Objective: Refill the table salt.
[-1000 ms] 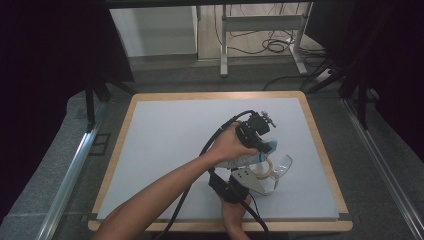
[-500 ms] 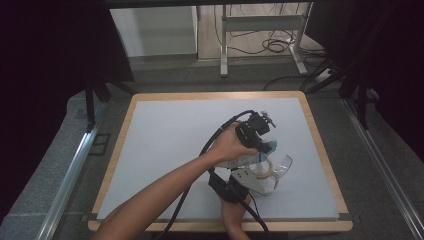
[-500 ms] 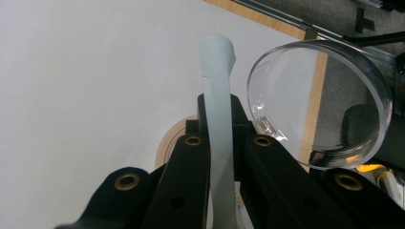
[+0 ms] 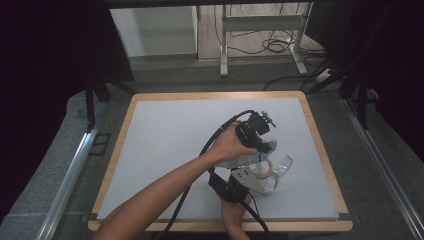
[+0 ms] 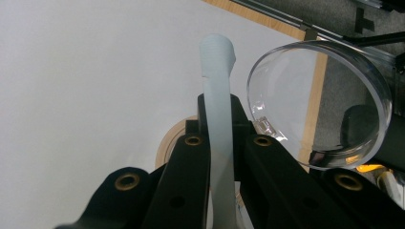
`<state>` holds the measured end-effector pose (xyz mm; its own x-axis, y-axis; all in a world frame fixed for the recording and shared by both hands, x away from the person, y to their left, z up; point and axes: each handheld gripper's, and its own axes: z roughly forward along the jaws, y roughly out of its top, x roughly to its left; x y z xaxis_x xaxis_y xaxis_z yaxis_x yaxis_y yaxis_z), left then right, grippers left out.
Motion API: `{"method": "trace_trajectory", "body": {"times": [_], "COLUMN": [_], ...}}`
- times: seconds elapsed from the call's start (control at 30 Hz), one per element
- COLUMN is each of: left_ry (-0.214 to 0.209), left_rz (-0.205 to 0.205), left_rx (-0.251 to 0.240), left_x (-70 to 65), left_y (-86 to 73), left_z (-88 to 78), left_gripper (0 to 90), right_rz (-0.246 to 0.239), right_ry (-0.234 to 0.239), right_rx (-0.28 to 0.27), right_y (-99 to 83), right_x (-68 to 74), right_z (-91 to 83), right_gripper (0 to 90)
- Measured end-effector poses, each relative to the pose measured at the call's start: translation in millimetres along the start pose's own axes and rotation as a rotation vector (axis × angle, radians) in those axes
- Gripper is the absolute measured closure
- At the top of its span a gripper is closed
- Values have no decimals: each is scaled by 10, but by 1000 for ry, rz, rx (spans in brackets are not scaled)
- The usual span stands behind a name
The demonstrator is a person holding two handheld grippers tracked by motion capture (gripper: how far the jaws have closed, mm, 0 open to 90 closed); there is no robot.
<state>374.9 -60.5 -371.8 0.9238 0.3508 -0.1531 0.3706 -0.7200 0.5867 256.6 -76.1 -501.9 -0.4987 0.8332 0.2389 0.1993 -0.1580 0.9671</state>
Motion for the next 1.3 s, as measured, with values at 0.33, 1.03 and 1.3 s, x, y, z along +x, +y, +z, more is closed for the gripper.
{"method": "trace_trajectory", "body": {"times": [0.33,1.03,1.3], "left_ry": [-1,-1,-3], "left_rz": [1,5,4], "left_rx": [-2,-3,-1], "left_x": [-3,-15,-17], "left_y": [1,13,15], "left_z": [1,15,17], "left_gripper": [900,900,900], "right_rz": [-4,-2,0], "right_ry": [0,-1,-1], "right_rx": [-2,-6,-7], "right_y": [3,27,34], "right_x": [-2,-2,-1], "right_z": [0,-3,-6], "right_gripper": [433,435,436]}}
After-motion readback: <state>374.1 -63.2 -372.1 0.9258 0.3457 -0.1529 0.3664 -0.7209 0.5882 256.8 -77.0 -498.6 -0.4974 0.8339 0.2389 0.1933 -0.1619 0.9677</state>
